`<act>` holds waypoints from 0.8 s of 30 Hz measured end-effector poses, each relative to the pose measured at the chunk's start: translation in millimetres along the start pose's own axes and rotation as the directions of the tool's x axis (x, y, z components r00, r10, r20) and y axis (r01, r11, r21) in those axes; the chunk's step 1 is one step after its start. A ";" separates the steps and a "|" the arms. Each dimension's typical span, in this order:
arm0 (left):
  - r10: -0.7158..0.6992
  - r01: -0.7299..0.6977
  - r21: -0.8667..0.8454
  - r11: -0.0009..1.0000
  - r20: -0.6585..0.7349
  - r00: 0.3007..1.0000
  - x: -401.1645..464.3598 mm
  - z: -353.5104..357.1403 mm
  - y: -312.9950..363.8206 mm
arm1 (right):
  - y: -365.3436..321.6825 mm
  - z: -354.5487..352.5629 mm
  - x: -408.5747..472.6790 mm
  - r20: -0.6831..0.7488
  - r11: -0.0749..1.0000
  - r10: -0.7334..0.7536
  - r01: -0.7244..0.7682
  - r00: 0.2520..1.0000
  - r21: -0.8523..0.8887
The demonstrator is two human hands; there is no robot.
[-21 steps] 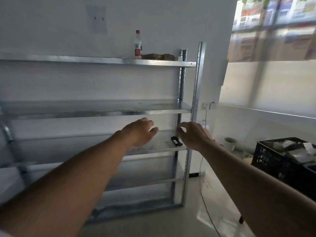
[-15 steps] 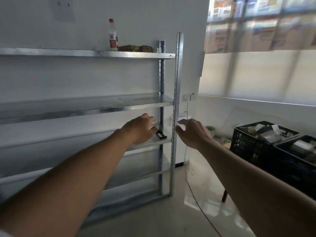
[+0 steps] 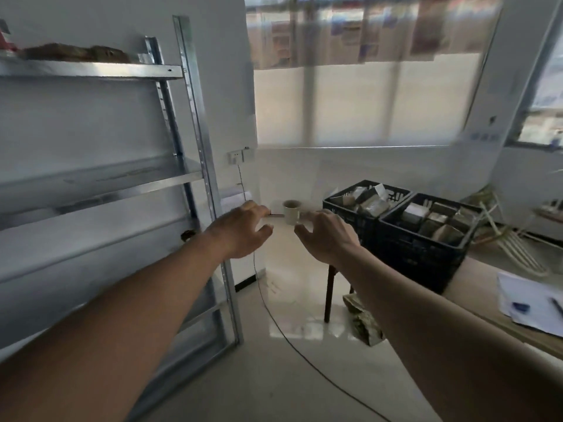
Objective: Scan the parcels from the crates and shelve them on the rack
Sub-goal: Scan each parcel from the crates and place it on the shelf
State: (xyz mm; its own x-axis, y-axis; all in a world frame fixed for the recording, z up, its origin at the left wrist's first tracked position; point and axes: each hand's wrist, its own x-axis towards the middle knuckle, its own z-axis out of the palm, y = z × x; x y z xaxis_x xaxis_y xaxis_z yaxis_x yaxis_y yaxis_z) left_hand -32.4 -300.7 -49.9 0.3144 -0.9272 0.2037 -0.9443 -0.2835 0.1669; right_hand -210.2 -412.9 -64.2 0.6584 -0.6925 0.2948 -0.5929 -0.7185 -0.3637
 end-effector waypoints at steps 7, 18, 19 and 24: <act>0.072 -0.071 -0.036 0.997 0.025 0.997 116.1 57.1 53.2 | 100.2 -0.4 58.4 0.026 0.992 0.117 -0.116 0.993 -0.048; 0.192 -0.189 -0.031 0.981 0.108 0.976 298.8 141.9 70.4 | 221.4 37.3 177.0 0.035 0.962 0.267 -0.264 0.963 -0.076; 0.207 -0.204 -0.035 0.978 0.117 0.971 318.1 151.3 69.2 | 231.4 43.0 190.2 0.031 0.957 0.282 -0.279 0.959 -0.081; 0.298 -0.287 -0.086 0.954 0.159 0.941 412.8 191.8 64.8 | 281.3 69.7 254.5 0.035 0.920 0.387 -0.384 0.921 -0.075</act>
State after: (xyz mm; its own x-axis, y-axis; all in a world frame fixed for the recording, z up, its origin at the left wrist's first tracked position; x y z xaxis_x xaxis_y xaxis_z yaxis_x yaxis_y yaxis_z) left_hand 17.6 -748.7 -140.1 -0.0008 -0.9962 0.0876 -0.9828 0.0169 0.1840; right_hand -177.1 -786.8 -153.1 0.3931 -0.9140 0.0999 -0.8331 -0.4001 -0.3819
